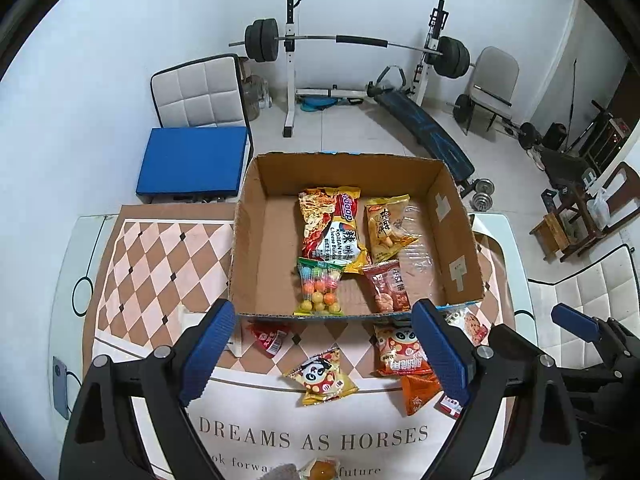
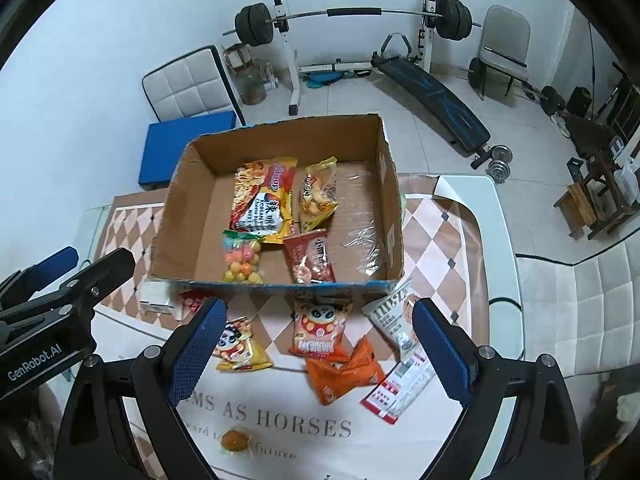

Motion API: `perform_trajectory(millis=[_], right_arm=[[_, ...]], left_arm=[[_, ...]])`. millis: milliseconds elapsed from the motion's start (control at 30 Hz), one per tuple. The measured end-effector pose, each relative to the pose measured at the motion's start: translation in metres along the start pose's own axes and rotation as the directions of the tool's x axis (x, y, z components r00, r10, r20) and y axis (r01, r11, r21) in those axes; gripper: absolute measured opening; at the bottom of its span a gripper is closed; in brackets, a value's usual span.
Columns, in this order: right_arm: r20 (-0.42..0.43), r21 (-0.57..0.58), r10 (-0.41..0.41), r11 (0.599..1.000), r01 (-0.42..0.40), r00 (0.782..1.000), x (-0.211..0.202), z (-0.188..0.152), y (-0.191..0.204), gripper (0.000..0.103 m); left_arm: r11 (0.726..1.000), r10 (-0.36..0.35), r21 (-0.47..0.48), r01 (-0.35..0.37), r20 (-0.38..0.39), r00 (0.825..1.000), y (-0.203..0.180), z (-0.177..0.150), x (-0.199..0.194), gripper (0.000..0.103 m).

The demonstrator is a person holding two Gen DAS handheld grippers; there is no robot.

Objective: Organize snacks
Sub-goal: 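Lower both packets into the box and open both tools, then grasp the panda-print bag with the left tool while the right grasps the orange bag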

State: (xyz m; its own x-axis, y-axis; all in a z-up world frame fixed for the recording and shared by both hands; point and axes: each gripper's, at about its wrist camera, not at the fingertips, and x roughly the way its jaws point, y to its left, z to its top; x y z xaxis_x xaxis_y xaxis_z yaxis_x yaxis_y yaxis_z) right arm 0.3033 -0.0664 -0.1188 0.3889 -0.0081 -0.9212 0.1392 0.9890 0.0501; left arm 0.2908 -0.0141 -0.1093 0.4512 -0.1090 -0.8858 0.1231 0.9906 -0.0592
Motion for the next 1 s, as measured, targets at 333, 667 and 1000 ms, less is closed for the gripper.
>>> perform_trajectory(millis=[333,667,1000], right_arm=[[-0.122,0.12,0.037,0.993,-0.023,0.992,0.032,-0.032,-0.028,0.097],[-0.321,0.621,0.288,0.783,-0.029,0.902,0.166,-0.098,-0.104,0.094],[-0.364,0.689,0.302,0.724,0.036,0.881,0.21,-0.119,-0.104,0.057]], left_arm=[[0.997,0.014,-0.072,-0.02,-0.089,0.996,0.018,-0.034,0.012,0.09],[0.975,-0.034,-0.217,-0.05,-0.365,0.93,0.047,-0.09,0.115,0.09],[0.958,-0.098,-0.283,-0.044,-0.471,0.877,0.047,-0.098,0.186,0.09]])
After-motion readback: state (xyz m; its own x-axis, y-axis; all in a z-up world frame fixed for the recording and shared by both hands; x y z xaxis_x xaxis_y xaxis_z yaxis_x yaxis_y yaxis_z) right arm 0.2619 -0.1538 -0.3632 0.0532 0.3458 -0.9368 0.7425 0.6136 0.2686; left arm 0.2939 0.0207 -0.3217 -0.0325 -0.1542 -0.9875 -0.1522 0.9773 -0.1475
